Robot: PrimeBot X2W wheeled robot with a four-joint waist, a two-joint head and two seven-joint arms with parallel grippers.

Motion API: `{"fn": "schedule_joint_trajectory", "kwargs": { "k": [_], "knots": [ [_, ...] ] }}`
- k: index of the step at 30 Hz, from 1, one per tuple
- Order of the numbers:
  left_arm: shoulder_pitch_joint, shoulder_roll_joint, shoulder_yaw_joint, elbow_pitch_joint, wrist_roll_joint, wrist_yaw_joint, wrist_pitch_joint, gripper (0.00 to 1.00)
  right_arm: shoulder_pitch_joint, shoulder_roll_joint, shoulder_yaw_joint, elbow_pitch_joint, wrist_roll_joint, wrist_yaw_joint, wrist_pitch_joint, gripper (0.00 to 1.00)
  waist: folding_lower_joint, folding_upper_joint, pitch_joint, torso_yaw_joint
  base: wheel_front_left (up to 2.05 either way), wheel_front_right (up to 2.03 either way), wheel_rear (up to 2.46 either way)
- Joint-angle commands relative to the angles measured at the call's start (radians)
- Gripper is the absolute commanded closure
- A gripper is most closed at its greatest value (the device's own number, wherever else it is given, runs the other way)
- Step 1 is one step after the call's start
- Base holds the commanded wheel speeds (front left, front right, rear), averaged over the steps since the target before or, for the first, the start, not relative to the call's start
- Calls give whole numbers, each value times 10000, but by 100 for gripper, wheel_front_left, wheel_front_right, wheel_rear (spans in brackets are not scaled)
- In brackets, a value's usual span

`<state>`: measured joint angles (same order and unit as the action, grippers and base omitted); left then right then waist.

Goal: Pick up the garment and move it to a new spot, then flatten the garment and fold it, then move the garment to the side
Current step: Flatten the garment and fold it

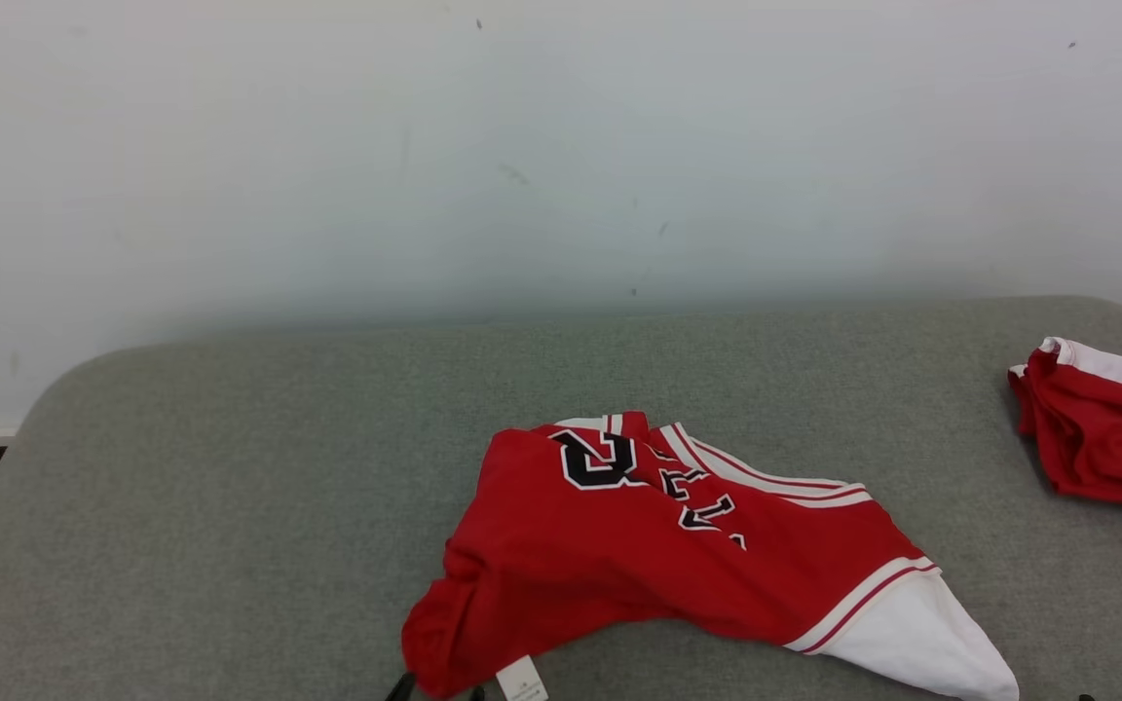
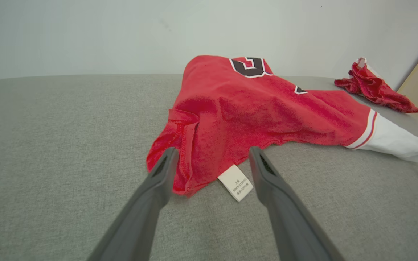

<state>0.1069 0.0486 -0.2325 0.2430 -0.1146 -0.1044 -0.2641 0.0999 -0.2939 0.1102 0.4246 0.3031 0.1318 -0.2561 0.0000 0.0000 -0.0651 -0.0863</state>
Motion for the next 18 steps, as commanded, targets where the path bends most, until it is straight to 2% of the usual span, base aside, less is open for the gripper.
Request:
{"fn": "schedule_joint_trajectory", "kwargs": {
  "k": [1,18],
  "knots": [
    [-196,41,-76,311,163,-50,3,0,-229,-149,194,223,189,-23,11,0,0,0,126,-114,0,0,0],
    [-1368,391,-373,1989,532,-155,3,0,-952,-403,992,761,896,-23,-85,0,0,0,881,-391,0,0,0]
  ]
}}
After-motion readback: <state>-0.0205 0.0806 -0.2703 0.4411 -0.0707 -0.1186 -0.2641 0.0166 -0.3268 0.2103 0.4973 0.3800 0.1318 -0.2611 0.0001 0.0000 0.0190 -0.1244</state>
